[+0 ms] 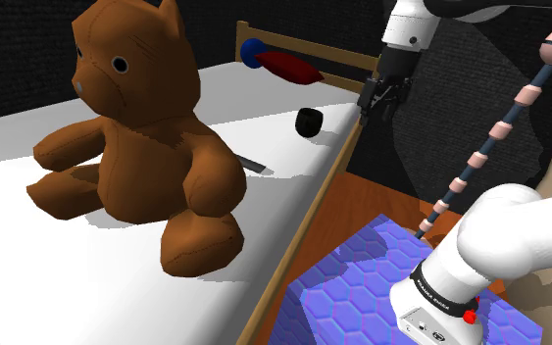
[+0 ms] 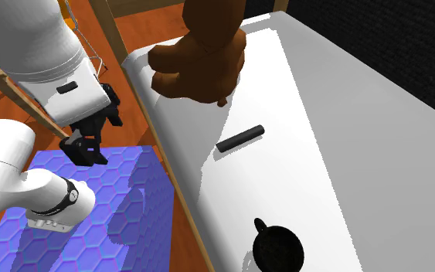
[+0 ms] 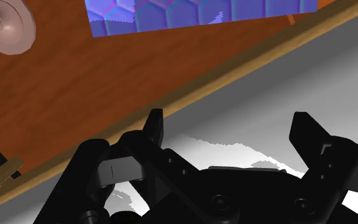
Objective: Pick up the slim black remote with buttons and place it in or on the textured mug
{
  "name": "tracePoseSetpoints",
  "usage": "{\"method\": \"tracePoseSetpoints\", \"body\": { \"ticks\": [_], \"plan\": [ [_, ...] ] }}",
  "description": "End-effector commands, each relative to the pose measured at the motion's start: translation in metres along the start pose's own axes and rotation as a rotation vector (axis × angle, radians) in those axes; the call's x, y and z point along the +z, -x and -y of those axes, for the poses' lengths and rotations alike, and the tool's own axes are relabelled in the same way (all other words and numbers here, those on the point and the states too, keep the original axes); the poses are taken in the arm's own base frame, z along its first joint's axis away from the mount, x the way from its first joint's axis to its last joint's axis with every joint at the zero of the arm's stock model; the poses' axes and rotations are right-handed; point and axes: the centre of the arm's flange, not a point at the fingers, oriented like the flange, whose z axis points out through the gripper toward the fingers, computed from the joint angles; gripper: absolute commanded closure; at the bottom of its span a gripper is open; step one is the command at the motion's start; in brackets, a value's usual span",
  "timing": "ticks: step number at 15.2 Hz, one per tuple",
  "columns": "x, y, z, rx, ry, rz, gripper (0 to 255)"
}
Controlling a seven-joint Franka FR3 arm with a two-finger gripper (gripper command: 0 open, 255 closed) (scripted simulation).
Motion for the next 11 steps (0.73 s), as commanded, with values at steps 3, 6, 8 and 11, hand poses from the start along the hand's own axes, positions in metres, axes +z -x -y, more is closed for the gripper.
{"method": "tracePoseSetpoints", "body": {
  "ticks": [3, 6, 8, 11],
  "plan": [
    [0.013, -0.022, 0.006, -0.030, -0.004, -0.002, 0],
    [0.033, -0.053, 0.017, -0.075, -0.010, -0.004, 0],
    [0.046, -0.075, 0.026, -0.105, -0.013, -0.006, 0],
    [0.065, -0.106, 0.039, -0.150, -0.019, -0.008, 0]
  ]
}}
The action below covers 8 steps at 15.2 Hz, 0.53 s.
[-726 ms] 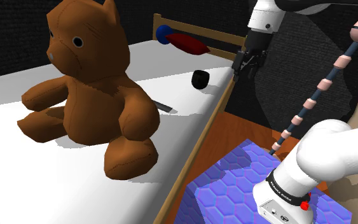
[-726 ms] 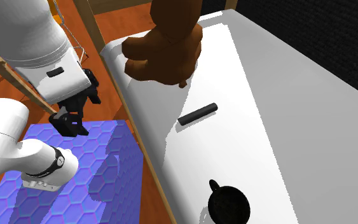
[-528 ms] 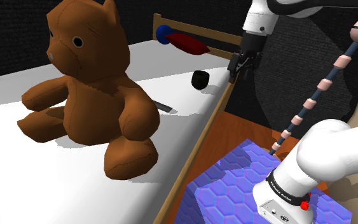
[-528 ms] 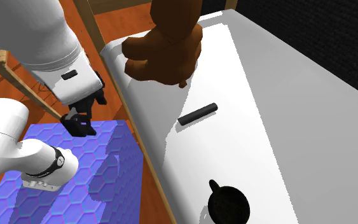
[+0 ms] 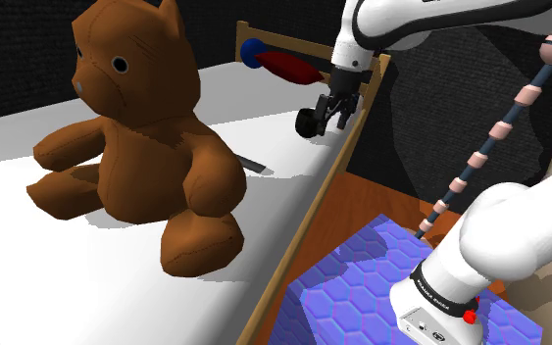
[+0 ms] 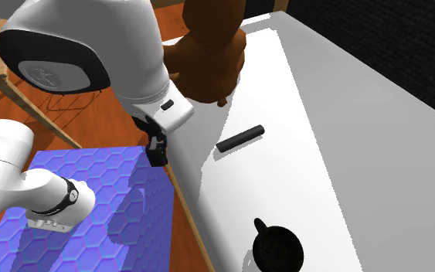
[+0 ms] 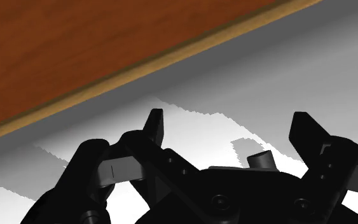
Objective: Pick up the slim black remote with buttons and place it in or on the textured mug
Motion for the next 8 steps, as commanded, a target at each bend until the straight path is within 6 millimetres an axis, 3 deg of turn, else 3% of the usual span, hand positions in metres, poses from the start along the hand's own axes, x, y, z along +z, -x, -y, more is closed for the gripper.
{"method": "tracePoseSetpoints", "body": {
  "ticks": [1, 8],
  "plan": [
    [0.012, -0.021, 0.008, -0.031, -0.004, -0.003, 0],
    [0.057, -0.095, 0.036, -0.136, -0.018, -0.008, 0]
  ]
}}
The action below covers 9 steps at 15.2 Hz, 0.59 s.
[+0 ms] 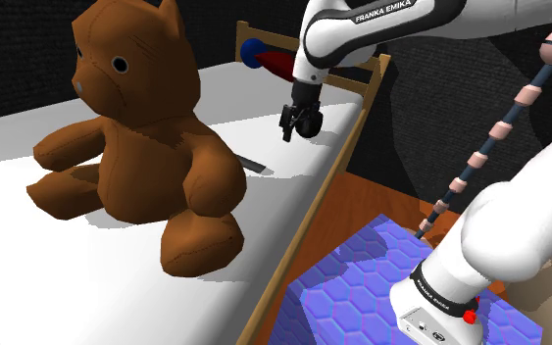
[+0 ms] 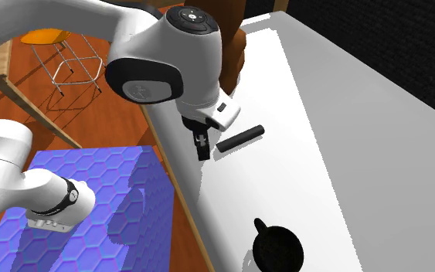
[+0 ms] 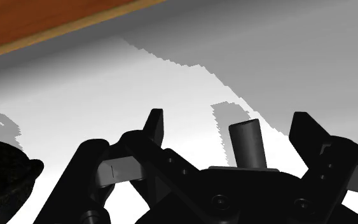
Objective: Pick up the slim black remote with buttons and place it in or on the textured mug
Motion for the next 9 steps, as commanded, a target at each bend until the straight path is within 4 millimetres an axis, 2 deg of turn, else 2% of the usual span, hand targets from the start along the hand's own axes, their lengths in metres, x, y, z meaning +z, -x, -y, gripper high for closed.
{"method": "tracePoseSetpoints", "body": {
  "ticks": [1, 9],
  "plan": [
    [0.014, -0.019, 0.008, -0.031, -0.004, -0.002, 0],
    [0.066, -0.103, 0.041, -0.151, -0.020, -0.009, 0]
  ]
}}
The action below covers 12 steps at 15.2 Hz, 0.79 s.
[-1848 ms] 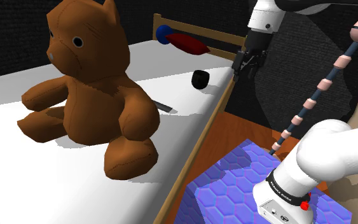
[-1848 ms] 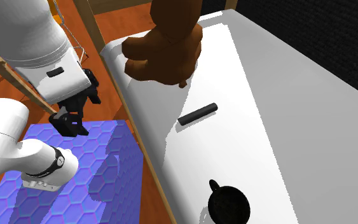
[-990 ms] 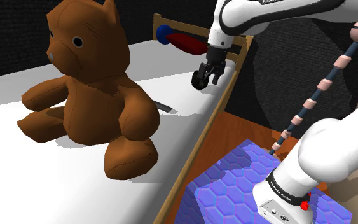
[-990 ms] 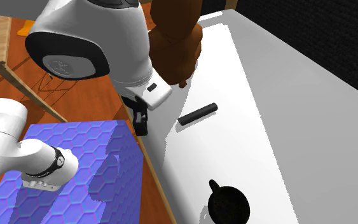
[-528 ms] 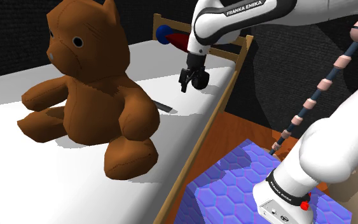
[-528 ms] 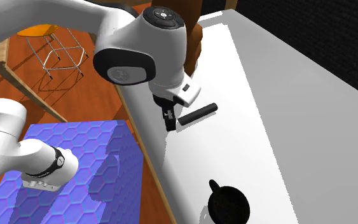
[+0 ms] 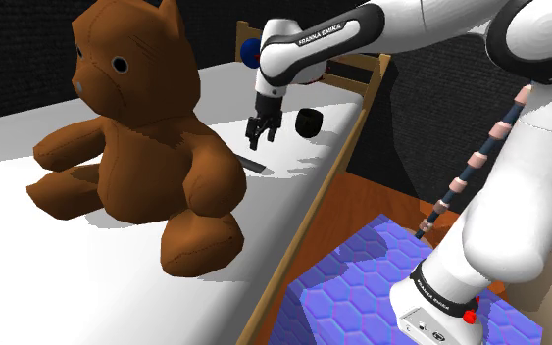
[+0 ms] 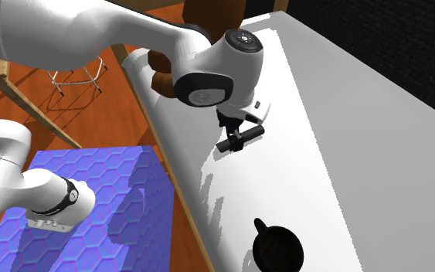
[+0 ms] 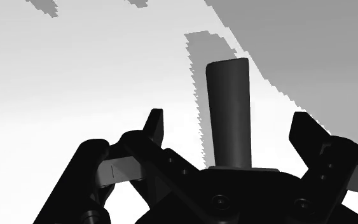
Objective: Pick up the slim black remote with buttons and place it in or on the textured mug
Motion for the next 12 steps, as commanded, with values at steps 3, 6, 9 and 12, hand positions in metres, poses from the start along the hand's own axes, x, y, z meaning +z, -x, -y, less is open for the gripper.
{"method": "tracePoseSetpoints", "body": {
  "ticks": [3, 6, 9, 12],
  "plan": [
    [0.028, -0.043, 0.015, -0.061, -0.008, -0.003, 0],
    [0.041, -0.047, 0.017, -0.067, -0.009, -0.004, 0],
    [0.057, -0.047, 0.017, -0.067, -0.009, -0.004, 0],
    [0.071, -0.047, 0.017, -0.067, -0.009, -0.004, 0]
  ]
}}
